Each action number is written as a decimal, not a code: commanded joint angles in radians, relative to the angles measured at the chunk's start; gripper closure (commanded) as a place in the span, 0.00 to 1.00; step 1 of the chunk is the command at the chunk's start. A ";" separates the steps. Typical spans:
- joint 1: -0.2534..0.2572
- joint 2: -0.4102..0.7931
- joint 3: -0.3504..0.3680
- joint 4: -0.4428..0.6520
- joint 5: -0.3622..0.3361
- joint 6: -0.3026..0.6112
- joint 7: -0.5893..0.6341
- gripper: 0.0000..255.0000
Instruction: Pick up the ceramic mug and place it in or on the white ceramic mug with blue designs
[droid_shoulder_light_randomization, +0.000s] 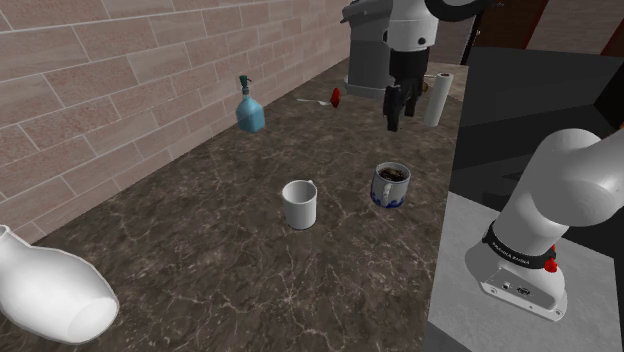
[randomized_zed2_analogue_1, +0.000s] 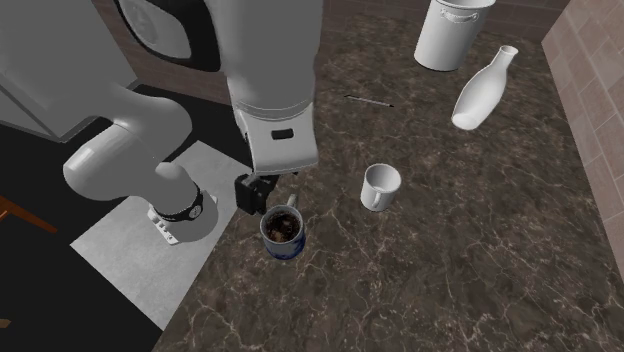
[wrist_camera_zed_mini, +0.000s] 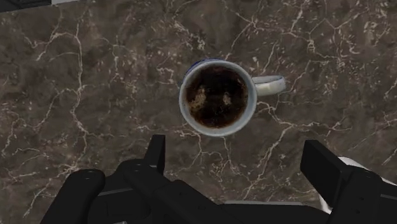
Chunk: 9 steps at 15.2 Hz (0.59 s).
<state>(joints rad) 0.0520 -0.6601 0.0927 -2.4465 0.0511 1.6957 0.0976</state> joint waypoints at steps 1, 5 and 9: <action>0.014 0.045 0.038 0.008 0.020 0.042 0.043 0.00; 0.038 0.149 0.113 0.039 0.047 0.122 0.128 0.00; 0.054 0.268 0.185 0.090 0.053 0.197 0.217 0.00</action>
<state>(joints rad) 0.1009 -0.4249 0.2566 -2.3649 0.1016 1.8659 0.2875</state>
